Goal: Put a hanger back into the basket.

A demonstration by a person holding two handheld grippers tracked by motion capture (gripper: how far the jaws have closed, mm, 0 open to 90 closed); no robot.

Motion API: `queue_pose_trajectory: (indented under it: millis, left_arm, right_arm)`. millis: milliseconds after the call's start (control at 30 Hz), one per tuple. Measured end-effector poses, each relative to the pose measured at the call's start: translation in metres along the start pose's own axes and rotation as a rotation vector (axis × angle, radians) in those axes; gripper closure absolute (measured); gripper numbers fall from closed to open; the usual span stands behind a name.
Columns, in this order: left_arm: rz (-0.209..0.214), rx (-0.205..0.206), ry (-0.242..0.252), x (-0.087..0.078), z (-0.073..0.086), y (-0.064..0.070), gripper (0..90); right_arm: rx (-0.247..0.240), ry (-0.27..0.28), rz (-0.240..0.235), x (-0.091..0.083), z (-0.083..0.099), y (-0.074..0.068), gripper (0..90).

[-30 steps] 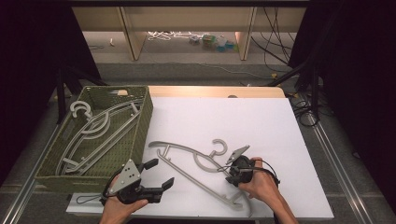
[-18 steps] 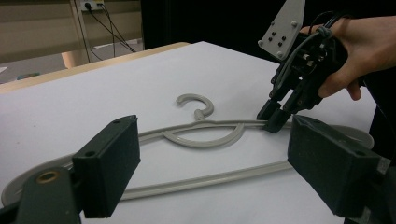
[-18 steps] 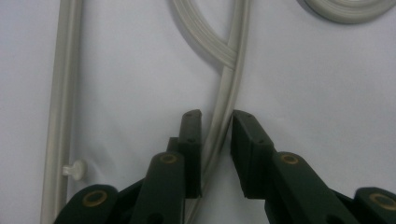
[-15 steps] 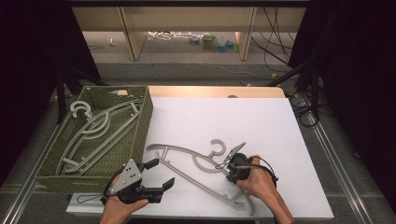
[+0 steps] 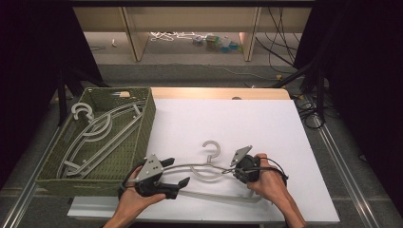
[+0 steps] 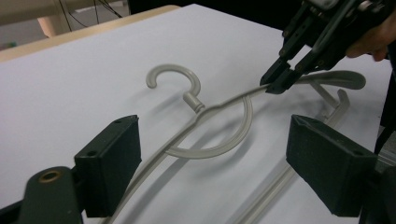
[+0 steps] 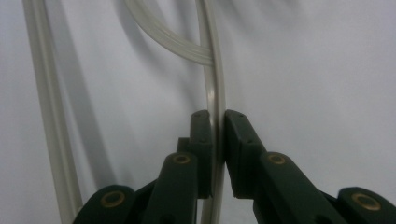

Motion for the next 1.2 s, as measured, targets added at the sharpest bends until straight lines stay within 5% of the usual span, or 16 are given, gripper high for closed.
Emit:
queue_pose_trajectory:
  millis: [167, 500, 800, 833, 1033, 1200]
  left_arm:
    - [0.004, -0.001, -0.062, 0.020, -0.007, -0.008, 20.6]
    - [-0.009, -0.003, -0.106, 0.040, -0.013, -0.025, 28.2]
    - [0.005, 0.043, -0.170, 0.051, -0.014, -0.033, 36.2]
    - [0.002, 0.025, -0.147, 0.053, -0.014, -0.032, 37.9]
    - [0.012, 0.108, -0.170, 0.057, -0.017, -0.032, 48.5]
    - [0.032, 0.131, -0.191, 0.059, -0.017, -0.031, 60.2]
  right_arm:
    - [-0.049, 0.054, 0.037, -0.014, -0.003, 0.001, 82.2]
    - [-0.148, 0.121, 0.128, -0.042, -0.010, 0.001, 82.2]
    - [-0.185, 0.143, 0.152, -0.053, -0.014, -0.001, 82.2]
    - [-0.188, 0.142, 0.148, -0.053, -0.014, -0.001, 82.2]
    - [-0.195, 0.151, 0.154, -0.057, -0.015, -0.002, 82.2]
    - [-0.196, 0.155, 0.152, -0.058, -0.015, -0.002, 82.2]
Point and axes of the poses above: each handheld gripper's, and its own axes: x roughly forward along the jaws, z roughly out of its underside, y roughly to its right, the point moved 1 cm from there along x, roughly forward along the jaws, and after that the axes turned 13 degrees about z, right-handed, at the moved point
